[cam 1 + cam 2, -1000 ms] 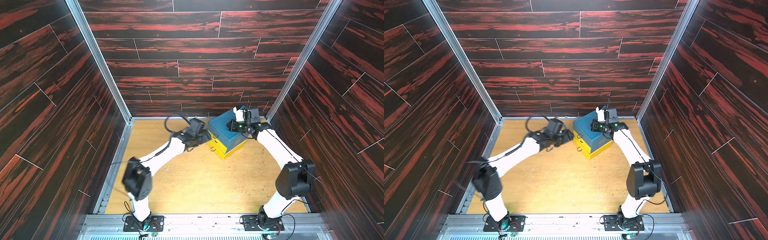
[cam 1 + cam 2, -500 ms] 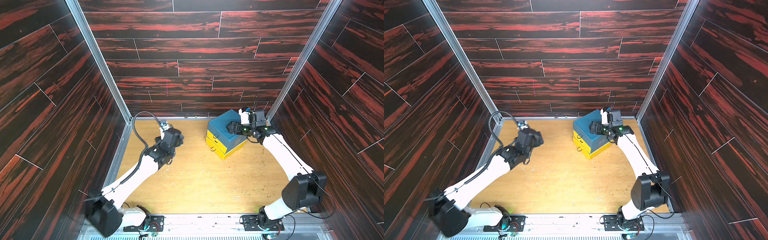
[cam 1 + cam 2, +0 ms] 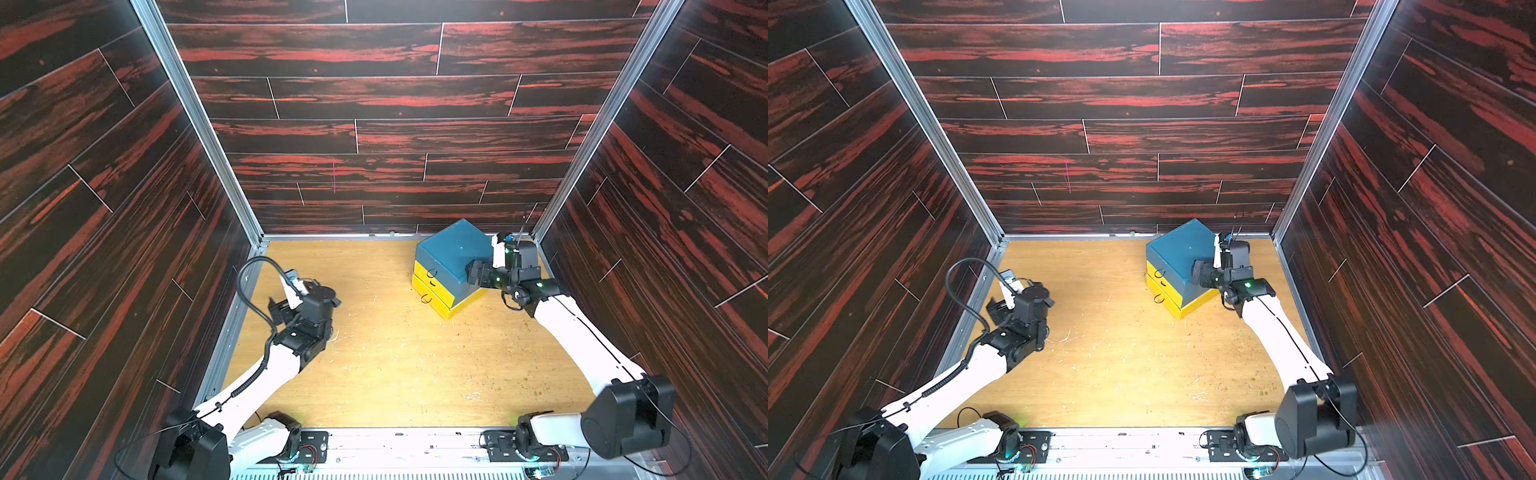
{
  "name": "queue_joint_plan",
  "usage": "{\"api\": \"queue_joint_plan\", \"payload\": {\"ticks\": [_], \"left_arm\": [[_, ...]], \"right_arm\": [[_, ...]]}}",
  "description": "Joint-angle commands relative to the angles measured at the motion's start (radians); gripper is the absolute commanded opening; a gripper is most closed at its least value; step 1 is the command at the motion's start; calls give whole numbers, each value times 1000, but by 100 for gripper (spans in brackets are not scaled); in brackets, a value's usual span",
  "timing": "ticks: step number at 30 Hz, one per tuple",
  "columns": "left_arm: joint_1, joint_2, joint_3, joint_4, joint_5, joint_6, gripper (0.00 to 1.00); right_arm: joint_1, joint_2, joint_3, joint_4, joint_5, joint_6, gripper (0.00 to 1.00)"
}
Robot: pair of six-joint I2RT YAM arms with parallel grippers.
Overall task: Place the fruit knives into the drawer by color
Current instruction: Reset both arms
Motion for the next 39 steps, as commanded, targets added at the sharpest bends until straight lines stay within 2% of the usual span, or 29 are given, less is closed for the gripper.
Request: {"api": "queue_joint_plan", "payload": {"ticks": [1, 6, 14, 20, 29, 33, 37, 39], "left_arm": [[47, -24, -35, 88, -19, 31, 100], [118, -3, -114, 235, 48, 119, 100], [200, 61, -183, 353, 126, 136, 100], [235, 128, -250, 516, 141, 166, 100], [265, 241, -296, 666, 205, 160, 100], [273, 297, -279, 719, 233, 191, 100], [278, 382, -281, 829, 256, 219, 100], [278, 371, -272, 783, 279, 217, 100]], "right_arm": [[-1, -60, -75, 57, 74, -47, 97], [-1, -147, -198, 198, 120, -96, 97], [-2, -223, -313, 314, 156, -140, 97], [-2, -266, -393, 394, 217, -133, 97], [-2, -368, -720, 790, 398, -252, 98], [-2, -350, -811, 921, 408, -300, 98], [-5, -269, -850, 1030, 376, -282, 99], [-6, -216, -859, 1095, 374, -285, 98]]}}
